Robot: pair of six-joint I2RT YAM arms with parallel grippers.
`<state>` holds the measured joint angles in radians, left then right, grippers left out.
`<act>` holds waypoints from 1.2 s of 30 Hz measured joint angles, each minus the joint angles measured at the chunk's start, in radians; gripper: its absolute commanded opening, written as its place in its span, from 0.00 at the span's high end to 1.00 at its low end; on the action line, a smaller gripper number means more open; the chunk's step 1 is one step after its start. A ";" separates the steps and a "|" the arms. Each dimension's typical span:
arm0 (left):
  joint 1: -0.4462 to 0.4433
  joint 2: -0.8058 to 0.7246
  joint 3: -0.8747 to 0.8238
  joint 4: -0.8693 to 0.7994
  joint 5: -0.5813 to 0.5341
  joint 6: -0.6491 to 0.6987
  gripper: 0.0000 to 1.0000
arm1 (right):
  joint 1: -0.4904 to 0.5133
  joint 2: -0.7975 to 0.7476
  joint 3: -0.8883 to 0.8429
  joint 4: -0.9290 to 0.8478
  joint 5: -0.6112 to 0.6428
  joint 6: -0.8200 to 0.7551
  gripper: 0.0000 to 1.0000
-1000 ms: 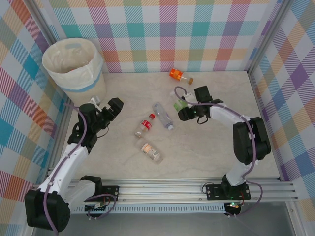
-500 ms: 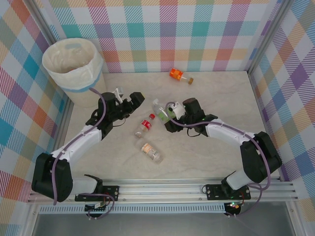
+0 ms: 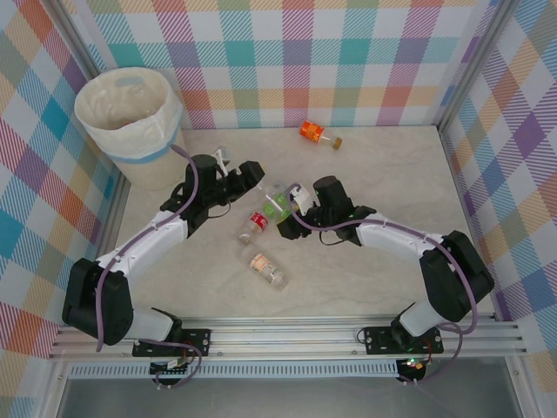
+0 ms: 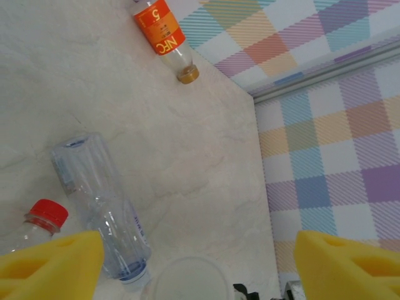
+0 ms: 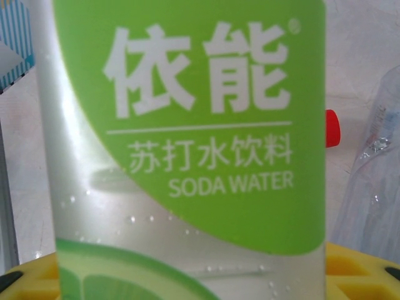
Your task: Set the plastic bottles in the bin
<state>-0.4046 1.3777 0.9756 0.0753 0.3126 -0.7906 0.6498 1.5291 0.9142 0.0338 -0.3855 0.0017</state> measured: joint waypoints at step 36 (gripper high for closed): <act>-0.001 0.062 0.108 -0.116 0.114 0.080 1.00 | 0.011 -0.020 0.025 0.002 -0.017 0.058 0.11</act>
<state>-0.4053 1.4399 1.0832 -0.0410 0.4267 -0.7105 0.6609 1.5089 0.9390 0.0360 -0.4026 0.0597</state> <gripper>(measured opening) 0.324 0.817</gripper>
